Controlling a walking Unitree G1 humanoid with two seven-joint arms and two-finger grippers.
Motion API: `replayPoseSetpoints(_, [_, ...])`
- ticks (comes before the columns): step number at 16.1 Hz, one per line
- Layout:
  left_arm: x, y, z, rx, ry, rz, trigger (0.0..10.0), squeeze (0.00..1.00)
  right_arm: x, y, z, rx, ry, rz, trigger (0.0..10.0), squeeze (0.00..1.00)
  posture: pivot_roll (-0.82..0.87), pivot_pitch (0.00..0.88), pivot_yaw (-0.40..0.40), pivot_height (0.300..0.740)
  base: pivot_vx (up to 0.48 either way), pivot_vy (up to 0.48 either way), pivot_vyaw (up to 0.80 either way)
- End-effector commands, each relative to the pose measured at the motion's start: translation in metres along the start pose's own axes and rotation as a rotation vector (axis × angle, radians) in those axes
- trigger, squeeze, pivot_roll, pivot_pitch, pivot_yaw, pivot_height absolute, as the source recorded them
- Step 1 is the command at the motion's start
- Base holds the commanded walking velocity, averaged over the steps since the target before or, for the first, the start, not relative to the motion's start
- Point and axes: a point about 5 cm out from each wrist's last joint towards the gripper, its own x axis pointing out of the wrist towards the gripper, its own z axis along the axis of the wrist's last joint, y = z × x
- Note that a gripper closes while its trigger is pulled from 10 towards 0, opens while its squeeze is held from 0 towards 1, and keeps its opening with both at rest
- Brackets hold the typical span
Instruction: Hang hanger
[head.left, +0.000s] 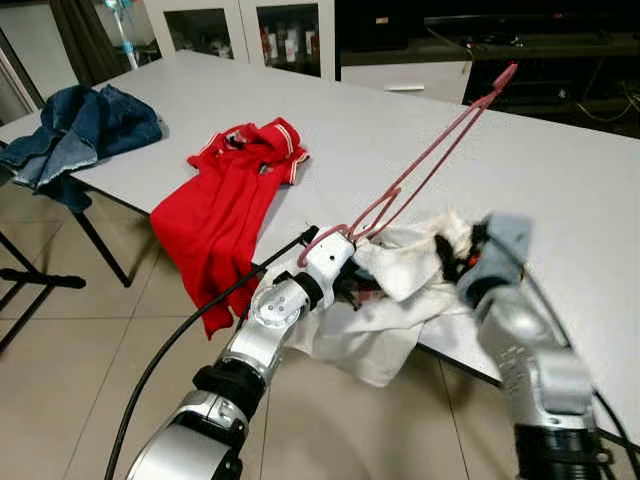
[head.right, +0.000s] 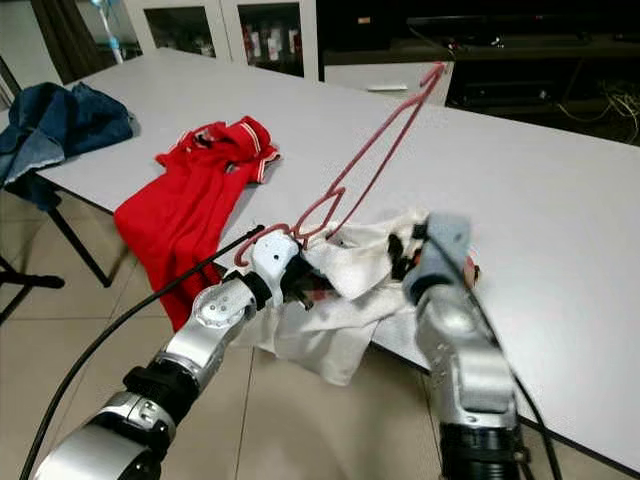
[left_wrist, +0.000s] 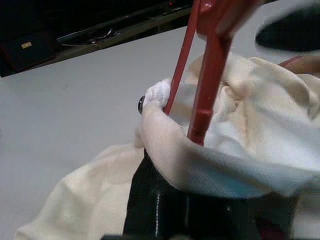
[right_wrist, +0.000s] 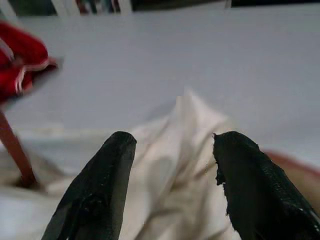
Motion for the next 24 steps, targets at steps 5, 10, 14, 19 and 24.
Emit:
replayPoseSetpoints(5, [0.000,-0.005,-0.009,-0.027,0.034,0.010,10.0,0.00,0.004,0.002,-0.003,0.011,0.035,0.016,10.0,1.00,-0.13,0.067,0.077,0.740,0.000,0.000,0.00])
replayPoseSetpoints(10, [0.002,-0.012,-0.007,-0.025,0.009,0.018,10.0,0.00,0.031,-0.011,-0.011,-0.014,0.063,-0.060,10.0,1.00,-0.11,0.088,0.054,0.740,0.000,0.000,0.00])
replayPoseSetpoints(14, [0.004,-0.014,-0.005,-0.023,-0.001,0.022,10.0,0.00,0.041,-0.018,-0.004,-0.017,0.042,-0.090,10.0,0.77,-0.10,0.090,0.047,0.740,0.000,0.000,0.00])
replayPoseSetpoints(19, [0.004,-0.016,-0.004,-0.026,-0.009,0.025,10.0,0.00,0.049,-0.012,-0.007,0.000,0.040,-0.074,10.0,0.00,-0.10,0.094,0.047,0.740,0.000,0.000,0.00])
replayPoseSetpoints(24, [0.004,-0.019,-0.004,-0.024,-0.016,0.022,10.0,0.00,0.055,-0.017,-0.024,-0.123,0.128,-0.153,10.0,0.00,-0.09,0.099,0.040,0.740,0.000,0.000,0.00])
